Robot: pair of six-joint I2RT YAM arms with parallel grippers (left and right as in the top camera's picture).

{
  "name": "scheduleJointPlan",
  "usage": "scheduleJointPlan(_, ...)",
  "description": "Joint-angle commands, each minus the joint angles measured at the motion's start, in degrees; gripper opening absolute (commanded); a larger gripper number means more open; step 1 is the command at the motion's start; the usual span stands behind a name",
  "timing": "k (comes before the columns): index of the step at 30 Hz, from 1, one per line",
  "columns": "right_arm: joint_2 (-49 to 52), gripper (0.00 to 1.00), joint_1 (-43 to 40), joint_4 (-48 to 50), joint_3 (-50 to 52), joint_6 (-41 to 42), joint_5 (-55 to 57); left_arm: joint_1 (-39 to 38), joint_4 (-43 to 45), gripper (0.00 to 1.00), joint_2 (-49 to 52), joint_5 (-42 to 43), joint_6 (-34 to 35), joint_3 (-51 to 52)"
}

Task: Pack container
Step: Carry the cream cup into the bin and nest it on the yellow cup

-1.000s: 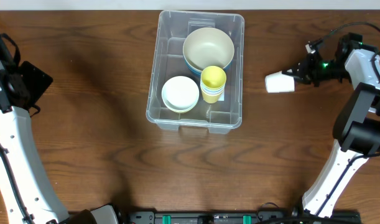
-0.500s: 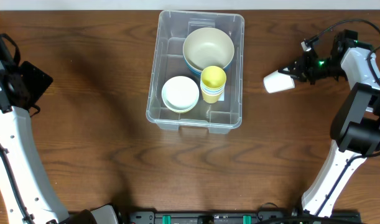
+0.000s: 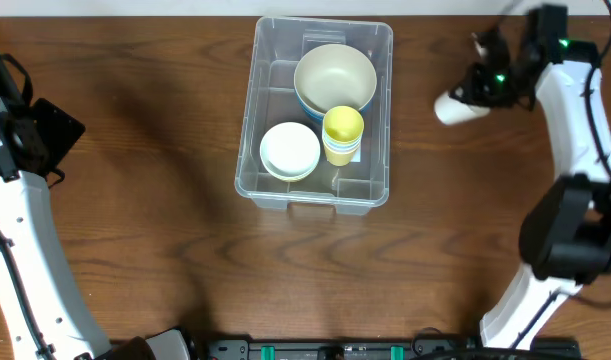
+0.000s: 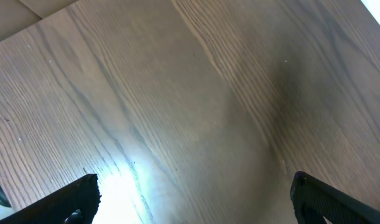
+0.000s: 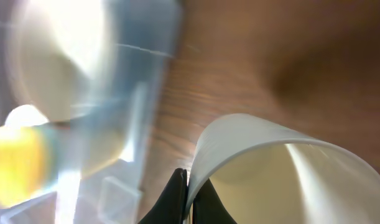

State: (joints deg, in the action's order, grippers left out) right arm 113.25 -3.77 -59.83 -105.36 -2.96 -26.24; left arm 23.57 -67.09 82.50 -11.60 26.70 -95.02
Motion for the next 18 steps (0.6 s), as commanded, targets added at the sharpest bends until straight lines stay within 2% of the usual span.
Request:
scheduleJointPlan(1,-7.9,0.01,8.0,-0.7,-2.8,-2.5,3.5,0.3,-0.2,0.98,0.0,-0.7,-0.7,-0.8)
scheduleJointPlan(6,-13.1,0.01,19.8,0.2,-3.0,-2.4,8.8,0.3,-0.2,0.98,0.0,-0.7,-0.7,-0.8)
scheduleJointPlan(10,-12.8,0.01,26.8,-1.0,-3.0,-2.0,10.1,0.3,-0.2,0.98,0.0,-0.7,-0.7,-0.8)
scheduleJointPlan(15,-10.6,0.01,31.4,-3.0,-2.9,-0.5,16.9,0.3,-0.2,0.98,0.0,-0.7,-0.7,-0.8)
scheduleJointPlan(18,-8.8,0.01,31.9,-3.5,-2.9,0.0,17.0,0.3,-0.2,0.98,0.0,-0.7,-0.7,-0.8)
